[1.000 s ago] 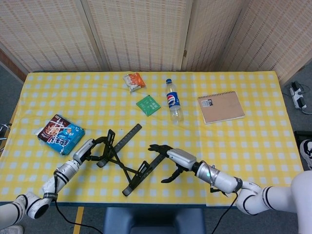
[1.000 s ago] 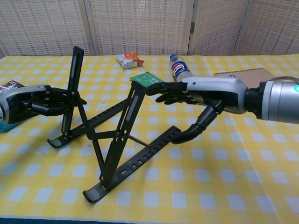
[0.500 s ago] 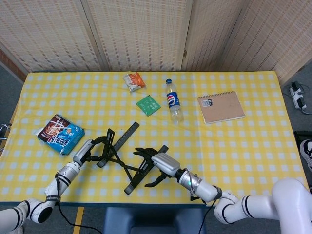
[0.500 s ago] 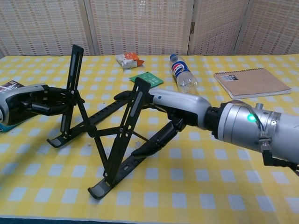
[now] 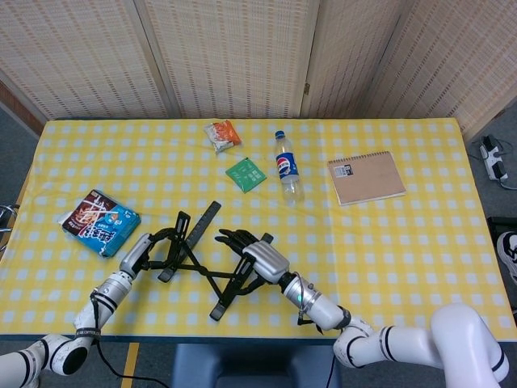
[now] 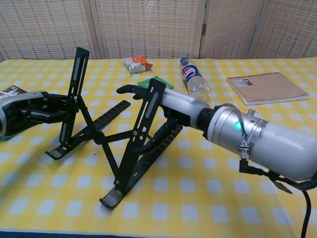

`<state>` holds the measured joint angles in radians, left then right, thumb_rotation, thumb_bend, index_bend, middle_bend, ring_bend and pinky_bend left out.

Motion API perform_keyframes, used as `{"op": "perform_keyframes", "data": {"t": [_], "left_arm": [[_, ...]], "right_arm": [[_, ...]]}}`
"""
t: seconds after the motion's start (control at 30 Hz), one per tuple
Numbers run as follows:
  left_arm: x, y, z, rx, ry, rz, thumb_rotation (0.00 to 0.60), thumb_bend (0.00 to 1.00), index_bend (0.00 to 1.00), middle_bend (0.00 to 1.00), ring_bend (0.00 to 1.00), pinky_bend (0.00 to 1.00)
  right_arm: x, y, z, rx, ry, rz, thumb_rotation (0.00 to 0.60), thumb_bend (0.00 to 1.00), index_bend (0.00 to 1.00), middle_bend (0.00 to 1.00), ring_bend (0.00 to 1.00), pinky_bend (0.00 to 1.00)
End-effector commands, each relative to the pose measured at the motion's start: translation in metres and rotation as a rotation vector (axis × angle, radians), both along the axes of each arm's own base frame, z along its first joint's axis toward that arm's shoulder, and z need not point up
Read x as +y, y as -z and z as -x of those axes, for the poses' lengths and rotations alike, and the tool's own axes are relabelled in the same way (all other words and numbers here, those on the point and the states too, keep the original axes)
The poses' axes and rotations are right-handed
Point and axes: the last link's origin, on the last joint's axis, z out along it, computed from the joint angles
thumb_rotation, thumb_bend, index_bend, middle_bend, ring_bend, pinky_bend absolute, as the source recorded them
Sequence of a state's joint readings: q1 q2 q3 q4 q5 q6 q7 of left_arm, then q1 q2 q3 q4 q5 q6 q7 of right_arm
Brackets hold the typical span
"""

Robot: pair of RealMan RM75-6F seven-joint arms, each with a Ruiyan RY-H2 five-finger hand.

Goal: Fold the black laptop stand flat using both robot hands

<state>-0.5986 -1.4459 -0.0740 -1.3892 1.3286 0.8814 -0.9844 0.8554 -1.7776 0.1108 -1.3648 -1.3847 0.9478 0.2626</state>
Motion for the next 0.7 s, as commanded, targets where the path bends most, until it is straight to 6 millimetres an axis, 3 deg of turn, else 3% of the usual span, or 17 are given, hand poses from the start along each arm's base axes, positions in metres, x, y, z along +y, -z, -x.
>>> {"op": "perform_keyframes", "data": {"t": [0.03,0.4,0.7], "left_arm": [[-0.002,-0.001,-0.001,-0.006,0.000,-0.001,0.600,0.50,0.54,0.27,0.10,0.00],[-0.013,0.000,-0.012,-0.001,0.058,0.022,0.600,0.50,0.52,0.27,0.09,0.00],[-0.012,-0.006,-0.001,0.125,0.140,0.037,0.600,0.50,0.37,0.20,0.01,0.00]], "right_arm": [[-0.005,-0.004,0.000,0.013,-0.008,0.031,0.589,0.07,0.00,0.00,0.00,0.00],[-0.010,-0.030,0.005,0.027,-0.029,0.041,0.590,0.07,0.00,0.00,0.00,0.00],[0.006,-0.045,0.014,0.016,-0.048,-0.063,0.590,0.07,0.00,0.00,0.00,0.00]]}}
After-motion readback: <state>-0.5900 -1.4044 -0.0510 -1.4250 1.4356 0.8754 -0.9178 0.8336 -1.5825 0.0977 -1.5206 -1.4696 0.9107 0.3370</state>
